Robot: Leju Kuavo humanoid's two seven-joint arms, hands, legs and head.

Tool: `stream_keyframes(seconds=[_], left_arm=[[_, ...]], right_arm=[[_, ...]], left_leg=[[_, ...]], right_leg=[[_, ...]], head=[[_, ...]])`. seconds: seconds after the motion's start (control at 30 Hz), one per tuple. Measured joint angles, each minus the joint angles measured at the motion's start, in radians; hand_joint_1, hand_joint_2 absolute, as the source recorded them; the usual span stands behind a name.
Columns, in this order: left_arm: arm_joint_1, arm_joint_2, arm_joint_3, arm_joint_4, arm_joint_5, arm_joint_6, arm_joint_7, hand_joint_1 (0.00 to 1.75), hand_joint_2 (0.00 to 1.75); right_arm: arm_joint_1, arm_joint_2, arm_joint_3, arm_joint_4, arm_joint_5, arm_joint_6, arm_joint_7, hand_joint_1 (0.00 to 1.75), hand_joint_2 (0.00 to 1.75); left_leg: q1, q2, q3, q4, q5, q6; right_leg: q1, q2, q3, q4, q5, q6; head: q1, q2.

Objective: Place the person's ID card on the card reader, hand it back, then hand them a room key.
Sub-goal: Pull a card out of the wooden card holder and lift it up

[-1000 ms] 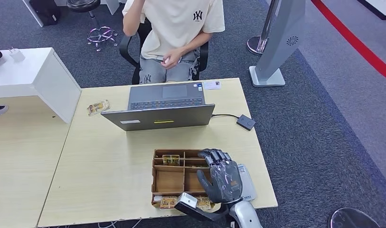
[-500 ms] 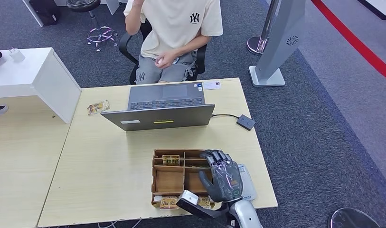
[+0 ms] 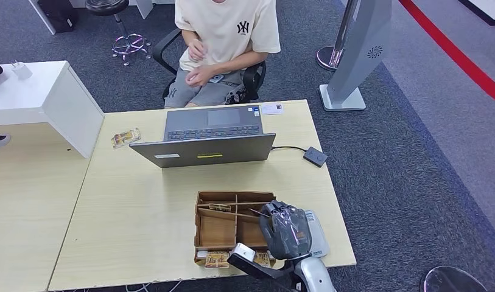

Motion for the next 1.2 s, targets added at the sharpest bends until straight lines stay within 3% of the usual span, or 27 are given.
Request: stream_keyframes(seconds=[0.3,0.53,0.83,1.2], left_arm=[[0.0,0.0,0.0,0.0,0.0,0.0,0.0,0.0,0.0],[0.0,0.0,0.0,0.0,0.0,0.0,-0.001,0.0,0.0],[0.0,-0.001,0.0,0.0,0.004,0.003,-0.01,0.0,0.0],[0.001,-0.002,0.0,0.0,0.007,0.006,-0.018,0.0,0.0]], right_arm=[[-0.002,0.0,-0.006,0.001,-0.01,0.0,-0.012,1.75,1.75],[0.004,0.014,-0.014,-0.045,-0.075,0.0,-0.079,1.75,1.75],[0.036,0.034,-0.015,-0.233,-0.253,0.0,-0.174,1.75,1.75],[0.086,0.036,0.008,-0.457,-0.407,0.0,-0.202,1.75,1.75]], left_leg=[[0.0,0.0,0.0,0.0,0.0,0.0],[0.0,0.0,0.0,0.0,0.0,0.0],[0.0,0.0,0.0,0.0,0.0,0.0],[0.0,0.0,0.0,0.0,0.0,0.0]], right_leg=[[0.0,0.0,0.0,0.0,0.0,0.0],[0.0,0.0,0.0,0.0,0.0,0.0],[0.0,0.0,0.0,0.0,0.0,0.0],[0.0,0.0,0.0,0.0,0.0,0.0]], head=[[0.0,0.0],[0.0,0.0],[0.0,0.0],[0.0,0.0]])
